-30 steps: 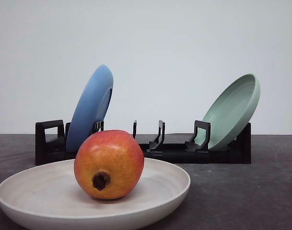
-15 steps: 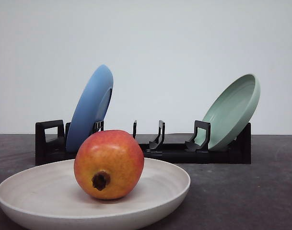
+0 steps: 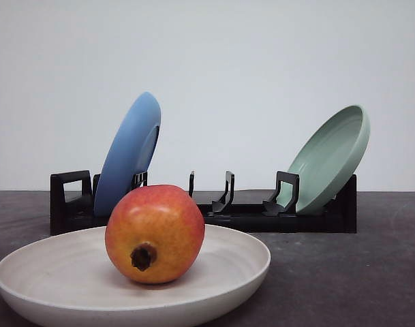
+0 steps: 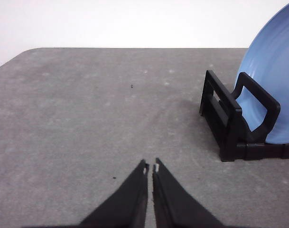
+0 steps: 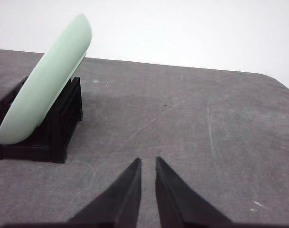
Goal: Place pomegranate in white plate
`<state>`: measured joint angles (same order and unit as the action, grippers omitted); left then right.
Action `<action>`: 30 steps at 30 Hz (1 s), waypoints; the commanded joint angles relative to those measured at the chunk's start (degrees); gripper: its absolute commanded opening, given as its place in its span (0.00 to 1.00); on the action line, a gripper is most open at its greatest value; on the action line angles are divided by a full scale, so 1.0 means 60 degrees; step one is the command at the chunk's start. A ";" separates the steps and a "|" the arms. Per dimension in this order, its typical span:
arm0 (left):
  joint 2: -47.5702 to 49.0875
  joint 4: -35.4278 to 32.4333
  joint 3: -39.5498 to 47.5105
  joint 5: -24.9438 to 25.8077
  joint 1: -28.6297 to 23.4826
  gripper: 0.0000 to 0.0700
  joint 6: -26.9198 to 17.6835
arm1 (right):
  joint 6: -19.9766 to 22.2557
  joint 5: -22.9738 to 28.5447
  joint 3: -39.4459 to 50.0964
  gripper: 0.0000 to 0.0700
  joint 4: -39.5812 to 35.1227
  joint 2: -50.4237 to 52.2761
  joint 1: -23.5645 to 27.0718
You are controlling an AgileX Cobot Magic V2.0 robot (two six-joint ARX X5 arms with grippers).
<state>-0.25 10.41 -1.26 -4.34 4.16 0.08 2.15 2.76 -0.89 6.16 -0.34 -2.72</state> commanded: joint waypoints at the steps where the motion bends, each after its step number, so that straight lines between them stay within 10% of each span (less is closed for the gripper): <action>1: 0.0011 0.0044 0.0095 0.0018 0.0014 0.00 0.0077 | 0.0000 0.0015 0.0033 0.07 -0.0099 0.0022 -0.0025; 30: 0.0011 0.0044 0.0095 0.0018 0.0011 0.00 0.0076 | 0.0000 0.0015 0.0033 0.07 -0.0099 0.0022 -0.0025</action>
<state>-0.25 10.41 -1.26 -4.34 4.16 0.08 2.15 2.76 -0.89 6.17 -0.34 -2.72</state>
